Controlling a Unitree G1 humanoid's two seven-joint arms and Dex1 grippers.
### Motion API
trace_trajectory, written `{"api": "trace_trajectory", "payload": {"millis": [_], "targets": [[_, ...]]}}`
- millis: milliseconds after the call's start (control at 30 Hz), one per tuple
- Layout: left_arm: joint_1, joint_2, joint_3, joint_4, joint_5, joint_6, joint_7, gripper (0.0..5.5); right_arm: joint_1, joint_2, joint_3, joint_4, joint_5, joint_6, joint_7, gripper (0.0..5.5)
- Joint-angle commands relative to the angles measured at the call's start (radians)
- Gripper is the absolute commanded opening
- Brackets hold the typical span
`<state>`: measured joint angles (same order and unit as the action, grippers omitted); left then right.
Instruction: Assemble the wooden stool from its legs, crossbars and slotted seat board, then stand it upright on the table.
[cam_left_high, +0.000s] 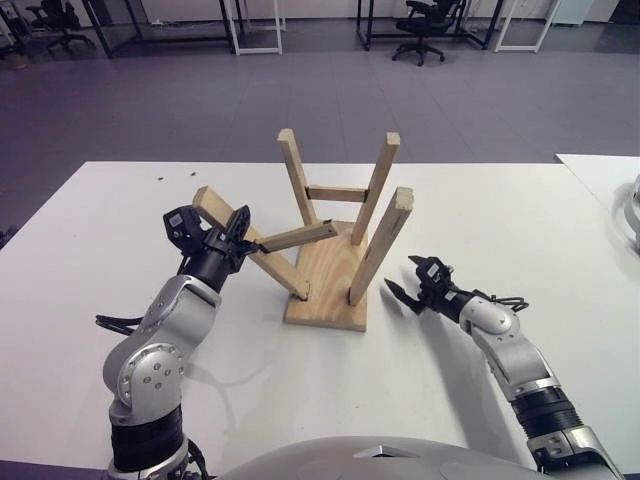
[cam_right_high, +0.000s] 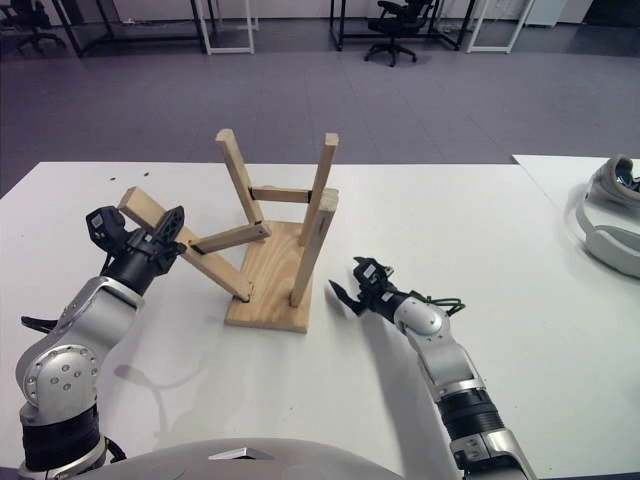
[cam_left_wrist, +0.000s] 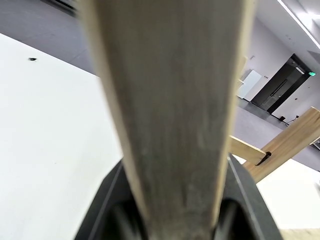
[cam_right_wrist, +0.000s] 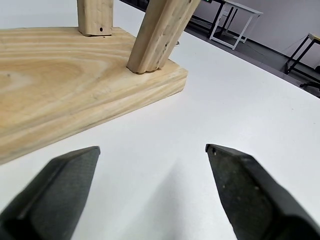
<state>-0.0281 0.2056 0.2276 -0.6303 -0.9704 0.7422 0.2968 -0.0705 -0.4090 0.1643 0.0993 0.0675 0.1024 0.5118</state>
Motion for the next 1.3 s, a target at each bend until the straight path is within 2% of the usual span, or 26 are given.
{"api": "trace_trajectory", "payload": {"millis": [33, 233, 367, 500, 600, 700, 767, 867, 933, 1000, 1067, 1167, 1300], "targets": [[0.008, 0.038, -0.045, -0.029, 0.045, 0.074, 0.041, 1.01, 0.008, 0.021, 0.003, -0.003, -0.028, -0.004, -0.022, 3.96], [0.046, 0.077, -0.165, -0.047, 0.216, 0.098, 0.044, 1.01, 0.002, 0.030, 0.015, -0.035, -0.081, 0.007, -0.046, 3.96], [0.037, 0.054, -0.256, -0.047, 0.299, 0.122, 0.067, 1.01, -0.005, 0.041, 0.018, -0.093, -0.095, 0.025, -0.057, 3.96], [0.039, 0.037, -0.248, -0.034, 0.333, 0.135, 0.072, 1.01, 0.045, 0.044, -0.012, -0.193, -0.058, 0.017, -0.045, 3.96], [0.019, 0.027, -0.245, -0.035, 0.354, 0.158, 0.096, 1.01, 0.033, 0.067, -0.211, -0.357, 0.167, 0.100, -0.065, 3.96], [0.019, 0.043, -0.290, -0.068, 0.413, 0.191, 0.115, 1.01, -0.072, 0.027, -0.380, -0.464, 0.359, 0.221, -0.096, 3.96], [0.019, 0.058, -0.321, -0.081, 0.455, 0.212, 0.119, 1.02, -0.152, 0.010, -0.432, -0.529, 0.448, 0.296, -0.135, 3.96], [0.009, 0.055, -0.338, -0.082, 0.503, 0.234, 0.122, 1.03, -0.221, 0.036, -0.439, -0.687, 0.609, 0.387, -0.208, 3.96], [0.003, 0.035, -0.339, -0.073, 0.516, 0.243, 0.120, 1.03, -0.289, 0.070, -0.389, -0.797, 0.715, 0.453, -0.291, 3.96], [-0.002, 0.011, -0.335, -0.060, 0.523, 0.247, 0.121, 1.03, -0.389, 0.101, -0.276, -0.836, 0.688, 0.576, -0.423, 3.96], [-0.007, -0.028, -0.330, -0.048, 0.526, 0.252, 0.126, 1.03, -0.461, 0.062, -0.104, -0.838, 0.527, 0.719, -0.531, 3.96], [-0.003, -0.074, -0.316, -0.042, 0.526, 0.259, 0.127, 1.03, -0.550, 0.031, 0.072, -0.832, 0.368, 0.886, -0.623, 3.96], [0.016, -0.115, -0.314, -0.059, 0.547, 0.269, 0.128, 1.03, -0.715, -0.104, 0.314, -0.855, 0.196, 1.049, -0.590, 3.96]]}}
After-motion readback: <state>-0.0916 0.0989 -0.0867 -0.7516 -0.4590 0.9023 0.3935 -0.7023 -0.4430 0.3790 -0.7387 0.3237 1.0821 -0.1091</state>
